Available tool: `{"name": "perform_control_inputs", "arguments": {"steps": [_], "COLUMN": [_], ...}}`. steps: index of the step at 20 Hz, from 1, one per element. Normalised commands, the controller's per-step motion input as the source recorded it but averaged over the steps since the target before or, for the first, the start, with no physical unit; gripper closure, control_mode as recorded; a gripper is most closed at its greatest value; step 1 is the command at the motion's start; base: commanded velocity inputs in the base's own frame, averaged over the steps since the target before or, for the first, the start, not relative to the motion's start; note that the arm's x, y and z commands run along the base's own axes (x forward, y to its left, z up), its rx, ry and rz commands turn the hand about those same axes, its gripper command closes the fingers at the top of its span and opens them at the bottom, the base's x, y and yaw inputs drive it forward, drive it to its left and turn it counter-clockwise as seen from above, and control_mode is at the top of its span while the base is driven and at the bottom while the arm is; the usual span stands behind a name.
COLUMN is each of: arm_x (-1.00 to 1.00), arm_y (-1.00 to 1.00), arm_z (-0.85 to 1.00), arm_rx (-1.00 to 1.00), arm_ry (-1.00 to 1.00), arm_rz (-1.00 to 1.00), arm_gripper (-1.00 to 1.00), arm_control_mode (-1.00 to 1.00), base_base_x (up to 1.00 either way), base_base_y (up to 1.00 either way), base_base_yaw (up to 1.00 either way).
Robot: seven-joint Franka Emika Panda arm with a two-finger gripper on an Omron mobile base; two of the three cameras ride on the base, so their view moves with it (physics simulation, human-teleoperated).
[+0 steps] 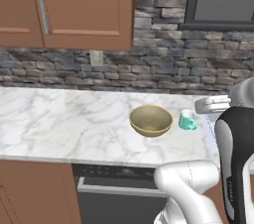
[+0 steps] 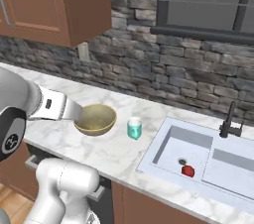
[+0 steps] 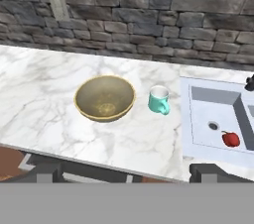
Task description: Clear the mugs and bowl far away from the sink.
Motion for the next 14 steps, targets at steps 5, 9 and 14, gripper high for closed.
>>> {"name": "perform_control_inputs", "arguments": {"steps": [5, 9, 14], "arm_x": [0.0, 0.0, 0.0], "arm_y": [0.0, 0.0, 0.0], "arm_z": [0.0, 0.0, 0.0], "arm_rx": [0.0, 0.0, 0.0], "arm_ry": [0.0, 0.0, 0.0], "arm_rz": [0.0, 0.0, 0.0], "arm_gripper": [-1.0, -1.0, -1.0], "arm_control_mode": [1.0, 1.0, 1.0], "base_base_x": [0.68, 0.17, 0.21], "base_base_y": [-0.08, -0.37, -0.29], "base_base_yaw": [-0.15, -0.31, -0.21]}}
